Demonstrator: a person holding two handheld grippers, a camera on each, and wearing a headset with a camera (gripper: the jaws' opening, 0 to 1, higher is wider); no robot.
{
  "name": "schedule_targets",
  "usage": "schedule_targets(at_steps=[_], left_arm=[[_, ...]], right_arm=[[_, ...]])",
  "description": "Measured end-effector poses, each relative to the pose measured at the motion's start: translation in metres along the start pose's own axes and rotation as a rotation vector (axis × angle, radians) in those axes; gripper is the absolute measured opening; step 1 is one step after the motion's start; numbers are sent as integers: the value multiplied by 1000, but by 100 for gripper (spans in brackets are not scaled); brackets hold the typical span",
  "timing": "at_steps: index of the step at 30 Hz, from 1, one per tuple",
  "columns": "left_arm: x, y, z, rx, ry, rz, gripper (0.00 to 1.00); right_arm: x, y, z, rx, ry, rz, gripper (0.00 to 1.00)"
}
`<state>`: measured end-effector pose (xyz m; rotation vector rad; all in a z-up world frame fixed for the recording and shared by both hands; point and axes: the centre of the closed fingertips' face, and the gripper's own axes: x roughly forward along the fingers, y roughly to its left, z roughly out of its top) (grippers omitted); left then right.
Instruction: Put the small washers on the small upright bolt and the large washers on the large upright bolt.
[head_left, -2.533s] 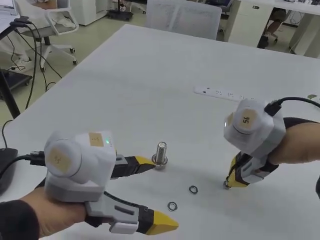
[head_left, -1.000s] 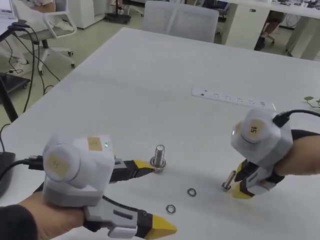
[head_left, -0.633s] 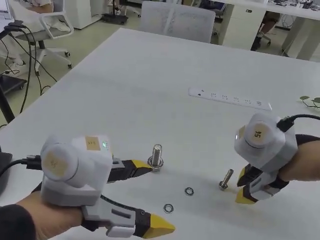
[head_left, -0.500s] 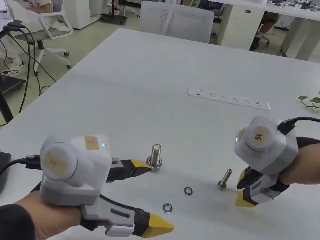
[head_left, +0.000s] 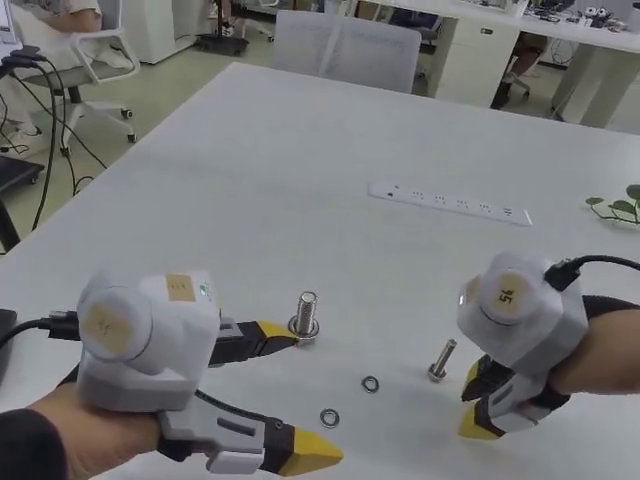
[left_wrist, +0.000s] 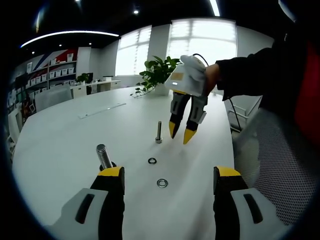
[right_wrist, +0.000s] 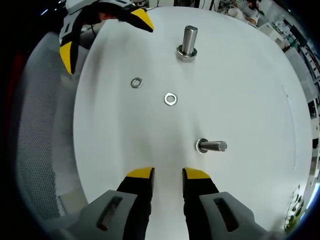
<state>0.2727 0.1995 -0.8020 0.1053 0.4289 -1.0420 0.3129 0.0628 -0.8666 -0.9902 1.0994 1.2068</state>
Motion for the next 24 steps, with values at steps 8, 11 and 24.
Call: schedule_targets(at_steps=[8,11,24], left_arm=[[0,0,1,-1,-1,-2,72],[0,0,3,-1,-5,0,72],[-4,1,3,4,-11,4,72]], right_arm=[[-2,10,15,-19,-19,16,24],[0,15,20,-27,-22,24,24],[2,30,53,-98,-37,44,23]])
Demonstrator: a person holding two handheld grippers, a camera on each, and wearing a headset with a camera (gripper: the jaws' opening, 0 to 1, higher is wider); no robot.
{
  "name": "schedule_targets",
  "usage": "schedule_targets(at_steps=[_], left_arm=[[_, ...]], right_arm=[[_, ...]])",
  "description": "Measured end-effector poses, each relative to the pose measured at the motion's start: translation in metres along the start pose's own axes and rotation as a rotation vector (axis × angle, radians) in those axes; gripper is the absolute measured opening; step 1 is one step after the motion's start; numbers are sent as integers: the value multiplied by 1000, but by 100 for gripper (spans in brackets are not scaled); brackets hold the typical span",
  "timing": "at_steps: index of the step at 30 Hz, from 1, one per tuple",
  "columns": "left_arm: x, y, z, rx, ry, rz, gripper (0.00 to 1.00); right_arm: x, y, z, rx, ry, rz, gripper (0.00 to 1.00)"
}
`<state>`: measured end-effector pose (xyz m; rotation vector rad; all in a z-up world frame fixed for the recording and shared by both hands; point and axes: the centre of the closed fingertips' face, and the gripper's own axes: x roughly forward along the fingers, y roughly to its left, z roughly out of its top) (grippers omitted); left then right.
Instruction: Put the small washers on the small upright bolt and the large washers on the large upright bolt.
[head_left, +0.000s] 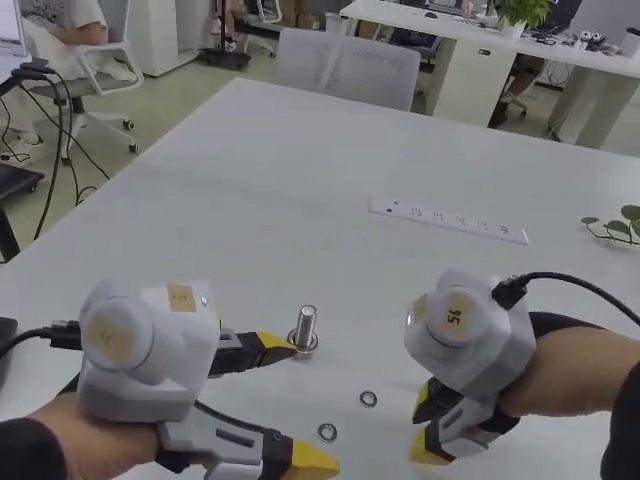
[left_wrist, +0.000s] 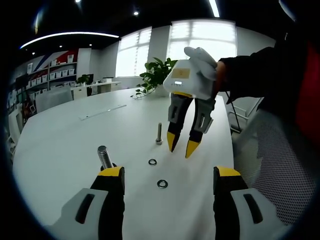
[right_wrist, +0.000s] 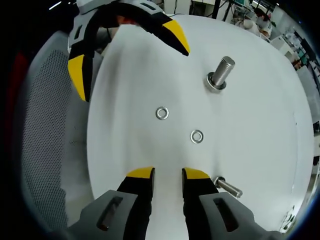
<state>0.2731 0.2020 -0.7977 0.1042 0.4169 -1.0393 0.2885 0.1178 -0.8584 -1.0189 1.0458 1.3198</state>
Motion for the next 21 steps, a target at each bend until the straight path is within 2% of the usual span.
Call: schedule_targets(at_steps=[14,21], left_arm=[[-1,0,0,2,-1,-2,71],[-2,1,0,2,-1,0,71]], right_arm=[[10,7,42,-80,-21,19,23],[17,8,56,-122,-9,28,24]])
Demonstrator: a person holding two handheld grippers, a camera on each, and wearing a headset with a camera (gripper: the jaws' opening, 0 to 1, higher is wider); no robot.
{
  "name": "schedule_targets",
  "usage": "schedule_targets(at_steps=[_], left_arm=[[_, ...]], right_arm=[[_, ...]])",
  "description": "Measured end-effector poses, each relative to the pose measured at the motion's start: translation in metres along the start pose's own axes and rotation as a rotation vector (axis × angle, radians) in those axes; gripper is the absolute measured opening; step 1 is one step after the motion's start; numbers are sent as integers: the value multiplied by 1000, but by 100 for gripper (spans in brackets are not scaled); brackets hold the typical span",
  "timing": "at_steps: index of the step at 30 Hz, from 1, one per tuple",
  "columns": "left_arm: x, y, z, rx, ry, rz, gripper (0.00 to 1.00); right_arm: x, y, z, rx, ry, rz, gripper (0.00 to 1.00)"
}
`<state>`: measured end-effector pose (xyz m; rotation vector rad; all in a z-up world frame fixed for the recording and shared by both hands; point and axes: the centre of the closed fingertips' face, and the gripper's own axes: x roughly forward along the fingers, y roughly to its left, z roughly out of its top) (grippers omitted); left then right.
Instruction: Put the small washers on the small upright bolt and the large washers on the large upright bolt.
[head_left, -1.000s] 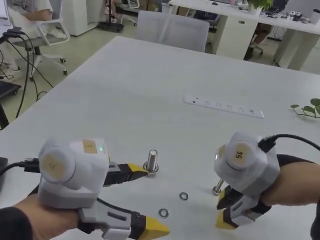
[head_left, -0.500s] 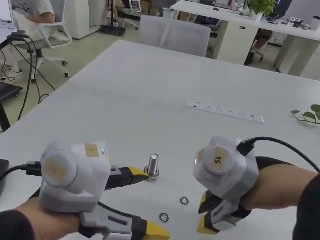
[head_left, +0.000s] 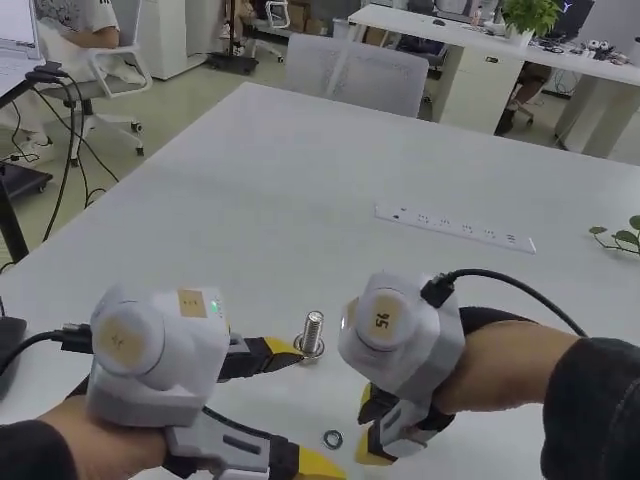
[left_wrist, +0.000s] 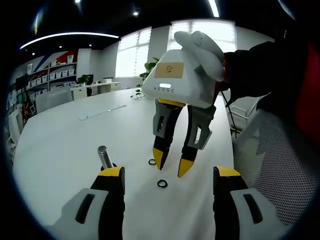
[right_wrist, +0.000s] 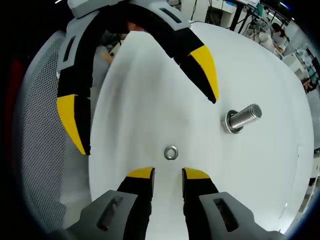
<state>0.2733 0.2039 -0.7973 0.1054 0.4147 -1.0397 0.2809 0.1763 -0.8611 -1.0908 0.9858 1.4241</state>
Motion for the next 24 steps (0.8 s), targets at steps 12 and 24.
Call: schedule_targets(at_steps=[12,24], left_arm=[[-3,1,-1,-3,-1,12,71],[-4,1,-2,-9,-3,13,71]], right_arm=[[13,-1,15,-46,16,20,24],[18,-3,15,-70,30,16,23]])
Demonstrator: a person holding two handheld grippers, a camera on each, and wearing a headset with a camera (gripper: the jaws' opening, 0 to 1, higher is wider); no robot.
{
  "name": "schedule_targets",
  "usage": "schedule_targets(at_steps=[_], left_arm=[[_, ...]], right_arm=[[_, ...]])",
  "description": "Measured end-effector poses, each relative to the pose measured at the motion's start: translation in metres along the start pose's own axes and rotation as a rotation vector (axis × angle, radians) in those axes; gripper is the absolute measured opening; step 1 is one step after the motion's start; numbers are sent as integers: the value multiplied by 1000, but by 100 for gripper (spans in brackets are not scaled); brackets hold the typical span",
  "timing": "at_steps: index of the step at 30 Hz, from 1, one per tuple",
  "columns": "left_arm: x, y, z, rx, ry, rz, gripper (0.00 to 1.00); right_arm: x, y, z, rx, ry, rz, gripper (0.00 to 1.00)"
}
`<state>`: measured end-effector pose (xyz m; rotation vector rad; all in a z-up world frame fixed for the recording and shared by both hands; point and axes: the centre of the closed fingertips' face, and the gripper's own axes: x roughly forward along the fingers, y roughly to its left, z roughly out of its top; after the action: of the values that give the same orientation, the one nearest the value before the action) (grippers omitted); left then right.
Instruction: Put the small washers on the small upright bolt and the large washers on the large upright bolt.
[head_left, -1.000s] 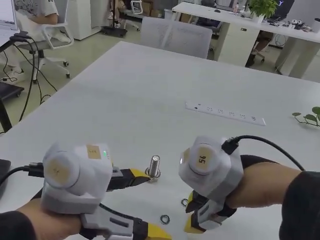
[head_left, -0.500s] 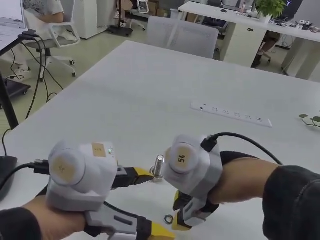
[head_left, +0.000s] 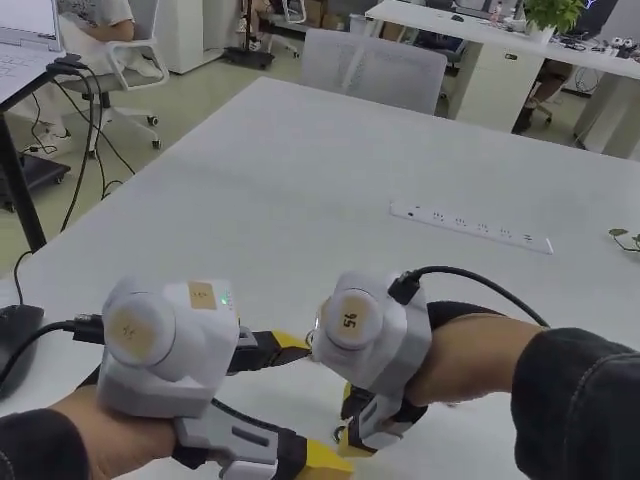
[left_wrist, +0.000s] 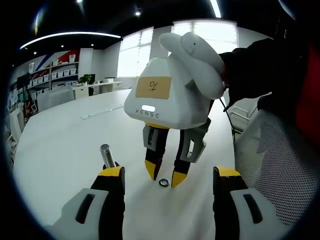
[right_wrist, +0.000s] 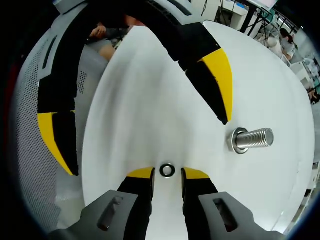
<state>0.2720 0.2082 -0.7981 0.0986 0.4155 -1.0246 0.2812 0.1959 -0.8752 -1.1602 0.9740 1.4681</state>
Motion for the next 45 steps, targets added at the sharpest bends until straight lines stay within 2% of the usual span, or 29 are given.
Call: schedule_targets(at_steps=[6,26,45], left_arm=[[0,1,0,-1,-2,1,71],[0,1,1,1,-2,-2,71],[-1,-1,1,4,-3,-5,71]], right_arm=[[1,1,0,-46,29,-20,23],[1,2,-1,-86,21,-17,16],[1,3,0,-78,23,-22,14]])
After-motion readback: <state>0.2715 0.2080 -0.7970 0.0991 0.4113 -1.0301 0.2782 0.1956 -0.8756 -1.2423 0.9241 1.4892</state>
